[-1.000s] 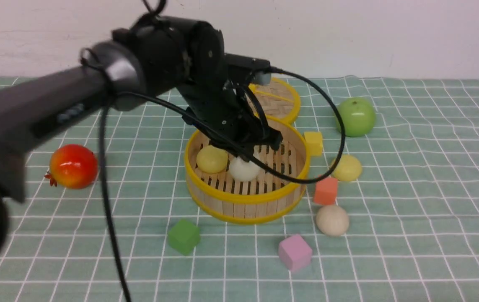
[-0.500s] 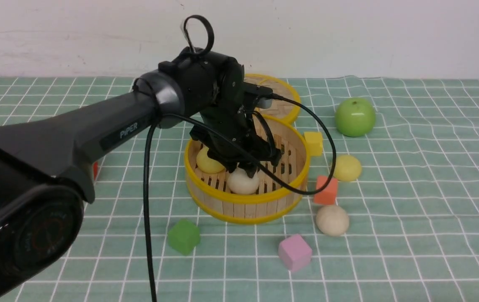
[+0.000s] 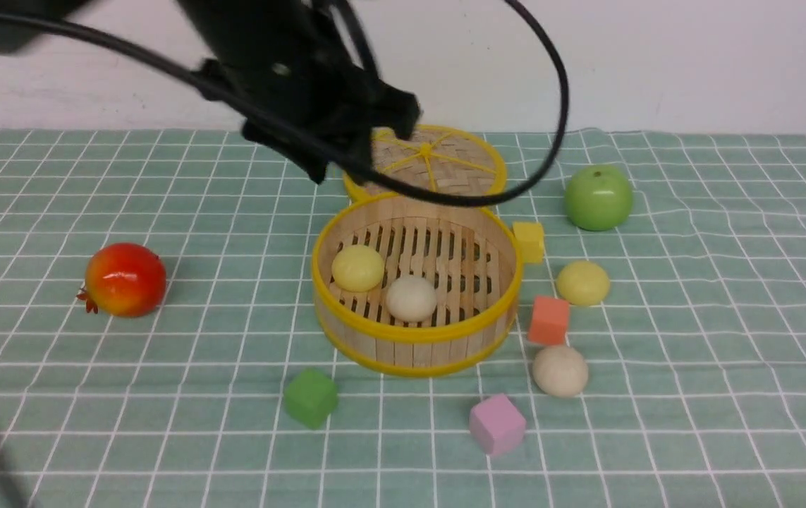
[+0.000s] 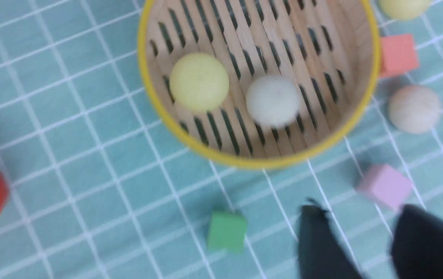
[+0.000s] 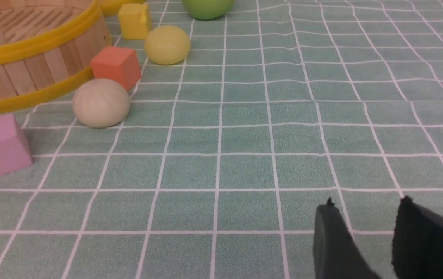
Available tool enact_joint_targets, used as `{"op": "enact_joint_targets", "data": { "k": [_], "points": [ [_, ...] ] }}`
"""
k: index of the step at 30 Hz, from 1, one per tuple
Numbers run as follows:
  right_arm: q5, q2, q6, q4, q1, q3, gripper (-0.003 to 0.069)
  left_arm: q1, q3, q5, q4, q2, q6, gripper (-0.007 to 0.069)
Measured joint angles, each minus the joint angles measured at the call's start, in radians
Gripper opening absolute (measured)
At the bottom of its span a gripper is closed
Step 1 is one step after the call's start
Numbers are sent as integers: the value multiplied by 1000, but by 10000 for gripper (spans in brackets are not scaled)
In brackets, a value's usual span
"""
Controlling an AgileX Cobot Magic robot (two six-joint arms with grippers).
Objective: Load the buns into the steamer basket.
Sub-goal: Use the right arm to grab a steamed stuffed bun
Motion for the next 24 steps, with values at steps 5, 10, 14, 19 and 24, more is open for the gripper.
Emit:
{"op": "enact_joint_targets", "data": {
  "k": [5, 10, 14, 19, 24],
  "points": [
    [0, 0, 0, 0, 0, 0, 240, 0, 367, -185, -38, -312, -1, -14],
    [0, 0, 0, 0, 0, 0, 240, 0, 767, -447, -53, -609, -1, -14],
    [0, 0, 0, 0, 0, 0, 240, 0, 1125, -718, -97, -871, -1, -14],
    [0, 0, 0, 0, 0, 0, 240, 0, 1416, -990, -161, -1139, -1, -14],
    [-20, 0, 5, -12, 0, 1, 240, 0, 1607, -1154, -180, -1409, -1, -14]
  ]
}}
